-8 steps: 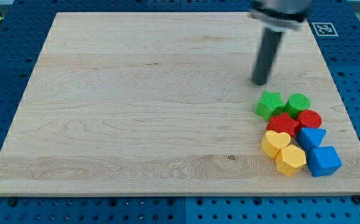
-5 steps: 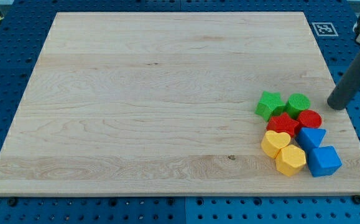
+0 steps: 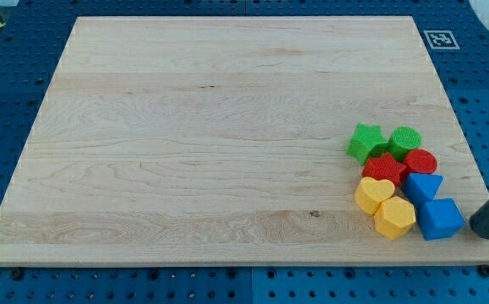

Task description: Slide blue cube and yellow hexagon towards left of yellow heart

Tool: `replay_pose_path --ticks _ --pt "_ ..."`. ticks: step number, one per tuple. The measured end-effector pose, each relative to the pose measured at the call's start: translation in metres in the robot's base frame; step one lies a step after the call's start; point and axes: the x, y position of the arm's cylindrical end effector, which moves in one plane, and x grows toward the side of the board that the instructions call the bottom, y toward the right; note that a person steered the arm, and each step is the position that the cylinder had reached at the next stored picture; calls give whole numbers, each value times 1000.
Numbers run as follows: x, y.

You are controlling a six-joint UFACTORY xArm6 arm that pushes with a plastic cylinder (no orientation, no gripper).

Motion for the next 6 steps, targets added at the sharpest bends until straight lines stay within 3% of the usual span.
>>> replay_pose_path --ticks 5,6 --pt "0 -70" --pt "23 -66"
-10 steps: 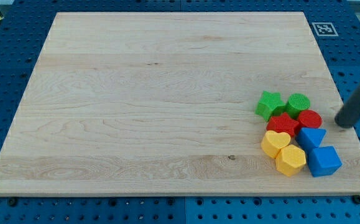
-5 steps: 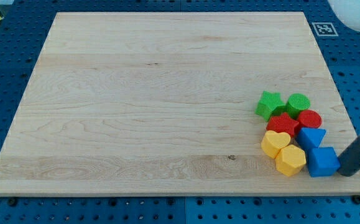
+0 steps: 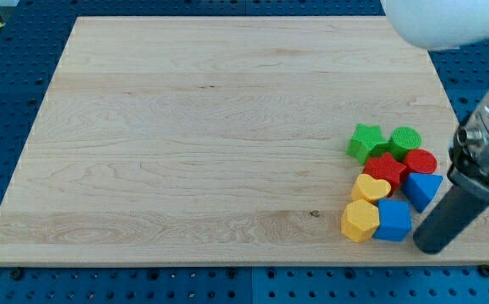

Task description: Slide blue cube and yellow hexagon towards left of yellow heart

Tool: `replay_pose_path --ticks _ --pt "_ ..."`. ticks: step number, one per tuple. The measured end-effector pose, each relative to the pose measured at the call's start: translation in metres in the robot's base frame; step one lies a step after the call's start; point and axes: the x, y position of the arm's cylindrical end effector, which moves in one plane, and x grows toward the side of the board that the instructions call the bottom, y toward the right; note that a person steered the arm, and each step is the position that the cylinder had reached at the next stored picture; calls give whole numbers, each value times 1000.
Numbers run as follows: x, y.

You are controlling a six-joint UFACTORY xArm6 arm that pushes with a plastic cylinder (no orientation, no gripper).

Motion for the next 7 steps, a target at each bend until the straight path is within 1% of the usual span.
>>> replay_pose_path --ticks 1,2,5,6,7 --pt "-1 -17" --pt "-6 -50" --pt "-35 -124" --pt "-43 -116" --pt "-38 -93"
